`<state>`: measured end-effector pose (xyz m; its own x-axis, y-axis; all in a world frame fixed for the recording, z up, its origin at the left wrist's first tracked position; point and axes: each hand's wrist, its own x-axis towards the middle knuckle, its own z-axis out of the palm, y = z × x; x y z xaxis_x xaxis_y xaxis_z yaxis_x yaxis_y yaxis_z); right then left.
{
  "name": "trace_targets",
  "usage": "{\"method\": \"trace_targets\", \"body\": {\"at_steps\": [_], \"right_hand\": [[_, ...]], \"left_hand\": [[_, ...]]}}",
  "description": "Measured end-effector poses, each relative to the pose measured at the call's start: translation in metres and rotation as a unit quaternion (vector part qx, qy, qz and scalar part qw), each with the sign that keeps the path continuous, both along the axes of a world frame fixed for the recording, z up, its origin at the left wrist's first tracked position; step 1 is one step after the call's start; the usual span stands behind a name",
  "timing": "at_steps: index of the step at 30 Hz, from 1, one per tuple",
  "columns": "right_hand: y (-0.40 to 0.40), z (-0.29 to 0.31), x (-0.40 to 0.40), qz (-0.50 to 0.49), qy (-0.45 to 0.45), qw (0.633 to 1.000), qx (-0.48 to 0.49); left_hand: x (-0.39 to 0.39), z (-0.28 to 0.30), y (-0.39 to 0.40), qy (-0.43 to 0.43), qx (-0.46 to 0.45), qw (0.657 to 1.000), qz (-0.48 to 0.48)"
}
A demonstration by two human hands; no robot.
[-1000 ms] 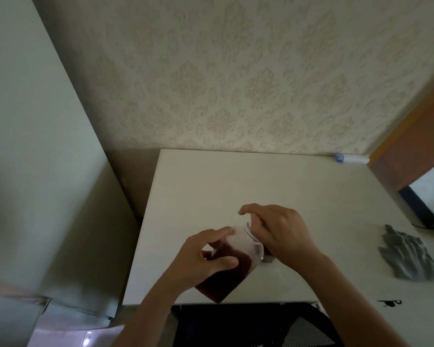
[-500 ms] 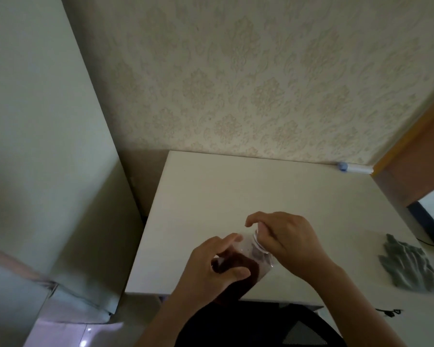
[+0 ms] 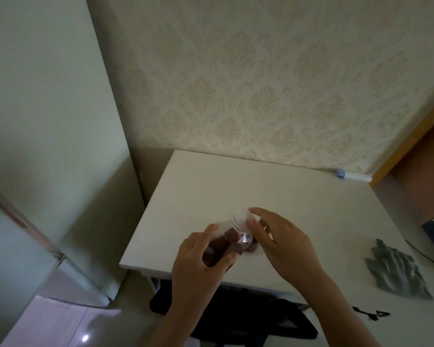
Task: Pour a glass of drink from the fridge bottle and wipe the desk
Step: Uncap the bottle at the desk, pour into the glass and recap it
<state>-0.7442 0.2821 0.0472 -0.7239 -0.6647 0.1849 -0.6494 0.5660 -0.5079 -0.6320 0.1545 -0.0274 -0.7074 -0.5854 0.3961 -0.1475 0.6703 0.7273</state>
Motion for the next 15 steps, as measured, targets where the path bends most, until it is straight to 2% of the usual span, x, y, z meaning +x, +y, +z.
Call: {"method": "trace_targets", "body": {"at_steps": [7, 11, 15], "right_hand": [[0.062, -0.007, 0.031, 0.017, 0.021, 0.998, 0.051], [0.069, -0.010, 0.046, 0.059, 0.004, 0.994, 0.089], [0.061, -0.011, 0.068, 0.110, 0.012, 0.989, 0.097]], "left_hand": [[0.050, -0.002, 0.022, 0.049, 0.085, 0.994, 0.054], [0.090, 0.002, 0.035, 0.058, 0.162, 0.979, 0.111], [0.132, 0.011, 0.043, 0.084, 0.198, 0.961, 0.172]]}}
